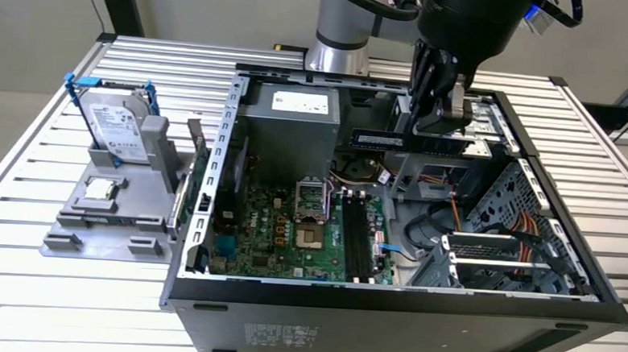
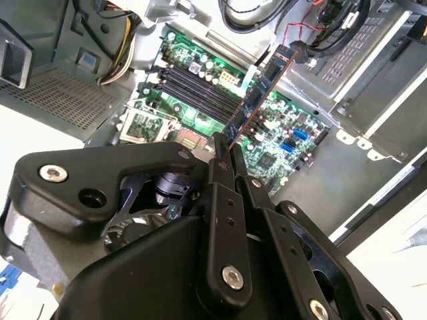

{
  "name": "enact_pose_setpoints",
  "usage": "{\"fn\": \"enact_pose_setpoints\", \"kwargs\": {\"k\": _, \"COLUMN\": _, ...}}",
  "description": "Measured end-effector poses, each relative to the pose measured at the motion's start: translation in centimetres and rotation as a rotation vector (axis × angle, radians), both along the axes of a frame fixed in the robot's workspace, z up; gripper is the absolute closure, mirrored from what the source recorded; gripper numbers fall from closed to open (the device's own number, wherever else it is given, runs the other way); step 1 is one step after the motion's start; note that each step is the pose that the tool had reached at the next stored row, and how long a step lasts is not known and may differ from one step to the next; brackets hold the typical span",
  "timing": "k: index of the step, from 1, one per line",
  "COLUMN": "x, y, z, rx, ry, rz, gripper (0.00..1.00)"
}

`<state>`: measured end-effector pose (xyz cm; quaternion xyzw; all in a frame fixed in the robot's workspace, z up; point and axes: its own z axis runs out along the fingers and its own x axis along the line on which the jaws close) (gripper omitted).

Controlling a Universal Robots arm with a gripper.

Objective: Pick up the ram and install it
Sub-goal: 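Insert the ram into the slot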

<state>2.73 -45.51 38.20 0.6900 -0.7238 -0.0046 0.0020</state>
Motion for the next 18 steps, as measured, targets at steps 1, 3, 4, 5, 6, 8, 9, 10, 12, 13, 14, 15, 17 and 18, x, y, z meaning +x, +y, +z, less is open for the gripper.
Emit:
{"fn": "enact_pose_setpoints", "kwargs": {"k": 1, "x": 0.0, "y": 0.0, "z": 0.0, "rx": 0.0, "ry": 0.0, "rz": 0.0, "gripper": 1.0}}
{"fn": "enact_pose_setpoints", "kwargs": {"k": 3, "x": 0.0, "y": 0.0, "z": 0.0, "rx": 0.0, "ry": 0.0, "rz": 0.0, "gripper": 1.0}}
{"fn": "enact_pose_setpoints", "kwargs": {"k": 4, "x": 0.0, "y": 0.0, "z": 0.0, "rx": 0.0001, "ry": -0.0001, "rz": 0.0, "gripper": 1.0}}
{"fn": "enact_pose_setpoints", "kwargs": {"k": 5, "x": 0.0, "y": 0.0, "z": 0.0, "rx": 0.0, "ry": 0.0, "rz": 0.0, "gripper": 1.0}}
{"fn": "enact_pose_setpoints", "kwargs": {"k": 6, "x": 0.0, "y": 0.0, "z": 0.0, "rx": 0.0001, "ry": 0.0, "rz": 0.0, "gripper": 1.0}}
{"fn": "enact_pose_setpoints", "kwargs": {"k": 8, "x": 0.0, "y": 0.0, "z": 0.0, "rx": 0.0001, "ry": 0.0, "rz": 0.0, "gripper": 1.0}}
{"fn": "enact_pose_setpoints", "kwargs": {"k": 9, "x": 0.0, "y": 0.0, "z": 0.0, "rx": 0.0002, "ry": 0.0, "rz": 0.0, "gripper": 1.0}}
{"fn": "enact_pose_setpoints", "kwargs": {"k": 10, "x": 0.0, "y": 0.0, "z": 0.0, "rx": 0.0002, "ry": 0.0, "rz": 0.0, "gripper": 1.0}}
{"fn": "enact_pose_setpoints", "kwargs": {"k": 12, "x": 0.0, "y": 0.0, "z": 0.0, "rx": 0.0001, "ry": 0.0, "rz": -0.003, "gripper": 1.0}}
{"fn": "enact_pose_setpoints", "kwargs": {"k": 13, "x": 0.0, "y": 0.0, "z": 0.0, "rx": 0.0001, "ry": 0.0, "rz": -0.007, "gripper": 1.0}}
{"fn": "enact_pose_setpoints", "kwargs": {"k": 14, "x": 0.0, "y": 0.0, "z": 0.01, "rx": 0.0, "ry": 0.0, "rz": -0.012, "gripper": 1.0}}
{"fn": "enact_pose_setpoints", "kwargs": {"k": 15, "x": 0.0, "y": 0.0, "z": 0.01, "rx": 0.0, "ry": 0.0, "rz": -0.019, "gripper": 1.0}}
{"fn": "enact_pose_setpoints", "kwargs": {"k": 17, "x": 0.0, "y": 0.0, "z": 0.0, "rx": 0.0, "ry": 0.0, "rz": -0.035, "gripper": 1.0}}
{"fn": "enact_pose_setpoints", "kwargs": {"k": 18, "x": 0.0, "y": 0.0, "z": 0.0, "rx": 0.0001, "ry": 0.0, "rz": -0.044, "gripper": 1.0}}
